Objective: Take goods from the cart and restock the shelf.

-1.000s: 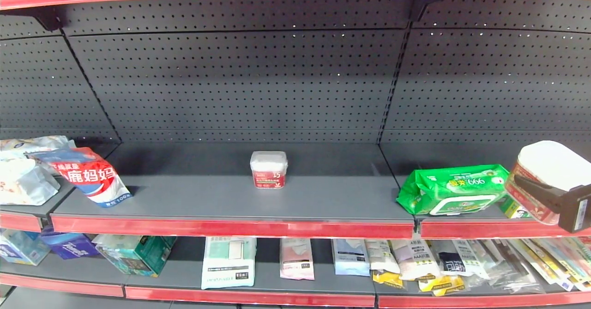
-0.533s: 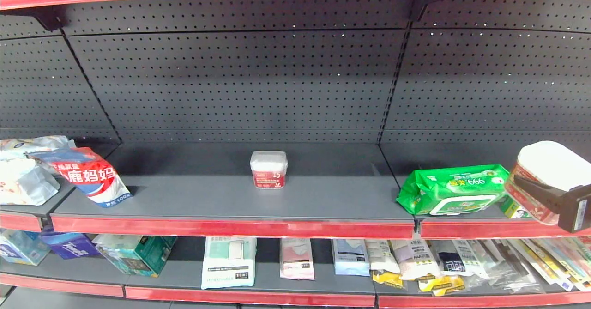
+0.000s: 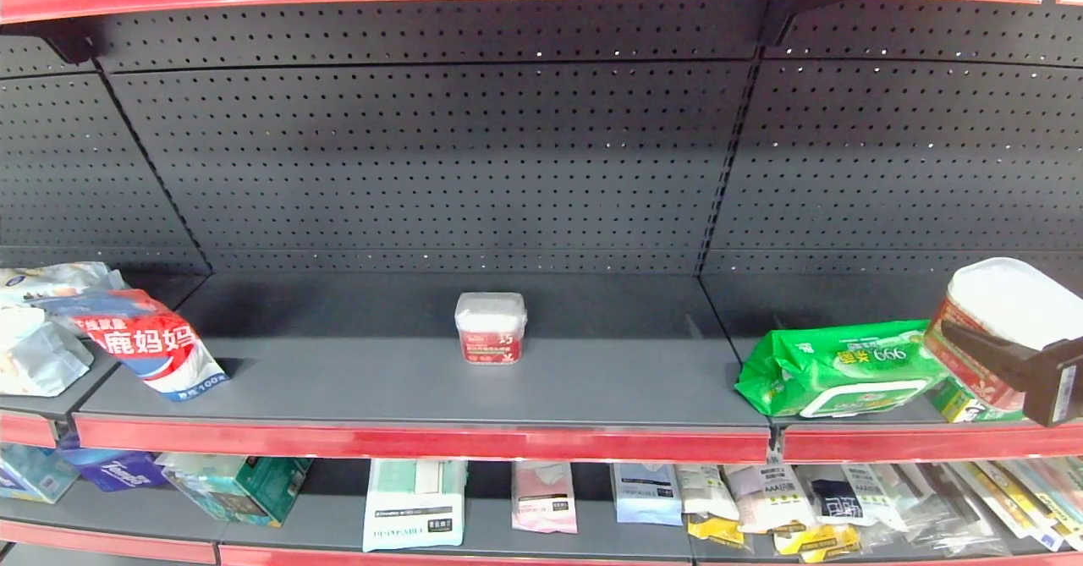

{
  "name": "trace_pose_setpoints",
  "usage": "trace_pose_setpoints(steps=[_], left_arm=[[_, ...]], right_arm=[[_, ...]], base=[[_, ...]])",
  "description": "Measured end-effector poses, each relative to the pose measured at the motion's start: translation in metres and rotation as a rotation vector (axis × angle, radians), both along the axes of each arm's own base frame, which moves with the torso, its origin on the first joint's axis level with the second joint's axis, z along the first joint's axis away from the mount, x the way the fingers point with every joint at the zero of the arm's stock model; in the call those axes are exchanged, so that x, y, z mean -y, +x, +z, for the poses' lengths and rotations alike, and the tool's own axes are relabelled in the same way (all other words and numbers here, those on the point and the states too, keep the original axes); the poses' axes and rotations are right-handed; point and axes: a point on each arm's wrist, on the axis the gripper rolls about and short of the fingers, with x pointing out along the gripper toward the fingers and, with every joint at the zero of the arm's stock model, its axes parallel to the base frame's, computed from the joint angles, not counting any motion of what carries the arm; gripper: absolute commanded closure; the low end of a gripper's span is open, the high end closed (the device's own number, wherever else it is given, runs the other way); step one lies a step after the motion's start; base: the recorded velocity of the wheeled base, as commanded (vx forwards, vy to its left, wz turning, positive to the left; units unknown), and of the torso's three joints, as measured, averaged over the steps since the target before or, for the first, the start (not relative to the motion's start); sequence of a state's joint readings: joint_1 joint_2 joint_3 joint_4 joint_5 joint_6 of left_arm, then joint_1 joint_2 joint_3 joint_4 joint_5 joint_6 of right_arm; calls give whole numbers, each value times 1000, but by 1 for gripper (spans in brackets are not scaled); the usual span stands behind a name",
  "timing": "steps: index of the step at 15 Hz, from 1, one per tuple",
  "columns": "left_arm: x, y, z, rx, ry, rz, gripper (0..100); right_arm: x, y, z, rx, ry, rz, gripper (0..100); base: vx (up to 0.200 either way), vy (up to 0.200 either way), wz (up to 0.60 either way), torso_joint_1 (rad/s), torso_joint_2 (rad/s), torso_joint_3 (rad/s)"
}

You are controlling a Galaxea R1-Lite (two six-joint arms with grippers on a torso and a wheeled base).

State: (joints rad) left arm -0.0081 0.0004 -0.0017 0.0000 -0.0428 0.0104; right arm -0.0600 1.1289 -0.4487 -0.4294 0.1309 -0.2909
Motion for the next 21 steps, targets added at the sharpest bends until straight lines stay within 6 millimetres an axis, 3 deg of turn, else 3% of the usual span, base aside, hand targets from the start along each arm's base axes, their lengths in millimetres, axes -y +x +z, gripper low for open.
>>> trace_pose_setpoints(steps=[8, 12, 15, 19, 21], left_arm=[[0, -1, 3, 8, 26, -10, 0], [0, -1, 55, 25, -9, -5, 0], [0, 23, 86, -92, 8, -2, 0], [4, 68, 99, -267, 104, -141, 0], [6, 102, 104, -316, 160, -240, 0]], right_arm=[[1, -5, 3, 22, -1, -6, 100], [0, -13, -2, 15, 3, -6, 100], [0, -18, -3, 26, 3, -10, 100], [0, -20, 0, 39, 3, -11, 100], [0, -20, 0, 41, 2, -12, 100]], base=[[0, 0, 0, 0, 0, 0], [0, 0, 0, 0, 0, 0], [0, 0, 0, 0, 0, 0], [0, 0, 0, 0, 0, 0], [0, 0, 0, 0, 0, 0]])
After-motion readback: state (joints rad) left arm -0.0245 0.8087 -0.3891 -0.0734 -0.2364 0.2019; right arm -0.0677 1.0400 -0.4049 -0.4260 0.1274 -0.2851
